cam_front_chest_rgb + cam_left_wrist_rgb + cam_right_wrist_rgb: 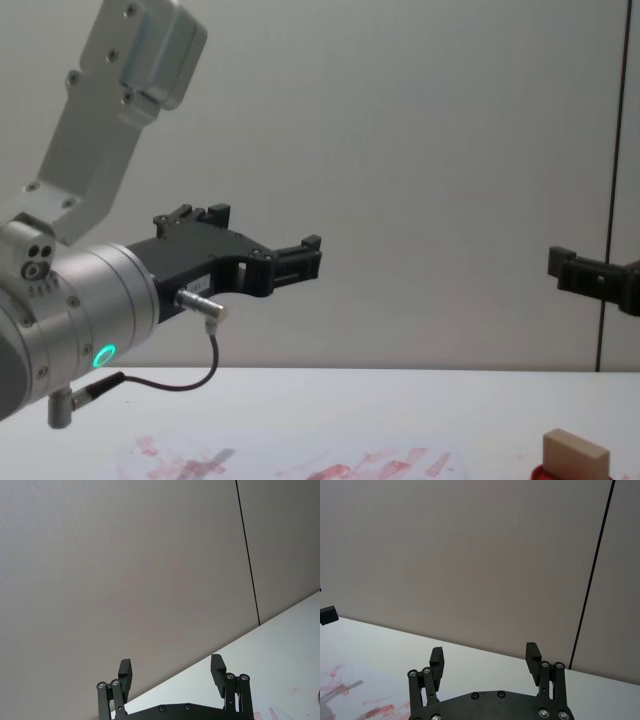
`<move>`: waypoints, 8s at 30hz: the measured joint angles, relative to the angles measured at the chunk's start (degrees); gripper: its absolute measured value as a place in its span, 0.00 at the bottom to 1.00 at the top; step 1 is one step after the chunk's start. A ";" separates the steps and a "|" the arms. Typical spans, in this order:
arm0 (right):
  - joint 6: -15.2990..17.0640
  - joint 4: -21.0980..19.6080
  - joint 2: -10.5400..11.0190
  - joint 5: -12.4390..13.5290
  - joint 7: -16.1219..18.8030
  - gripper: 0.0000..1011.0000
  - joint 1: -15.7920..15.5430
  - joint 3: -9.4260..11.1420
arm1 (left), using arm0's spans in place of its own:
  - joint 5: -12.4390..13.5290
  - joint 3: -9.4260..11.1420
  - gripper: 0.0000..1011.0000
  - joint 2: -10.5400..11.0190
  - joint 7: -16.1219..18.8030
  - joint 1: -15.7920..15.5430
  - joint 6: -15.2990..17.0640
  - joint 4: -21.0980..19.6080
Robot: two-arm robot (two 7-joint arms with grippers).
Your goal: Use the one hand to pick up the stamp and affix it onto the A4 paper.
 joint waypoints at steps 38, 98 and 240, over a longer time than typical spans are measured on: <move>3.74 4.54 0.82 -2.23 5.50 0.99 0.97 0.00 | 0.00 0.00 0.99 0.00 0.00 0.00 0.00 0.00; 7.47 17.05 -1.66 -6.56 11.66 0.21 6.70 -1.41 | 0.00 0.00 0.99 0.00 0.00 0.00 0.00 0.00; 7.16 18.61 -2.33 -9.34 9.86 0.56 6.85 -2.38 | 0.00 0.00 0.99 0.00 0.00 0.00 0.00 0.00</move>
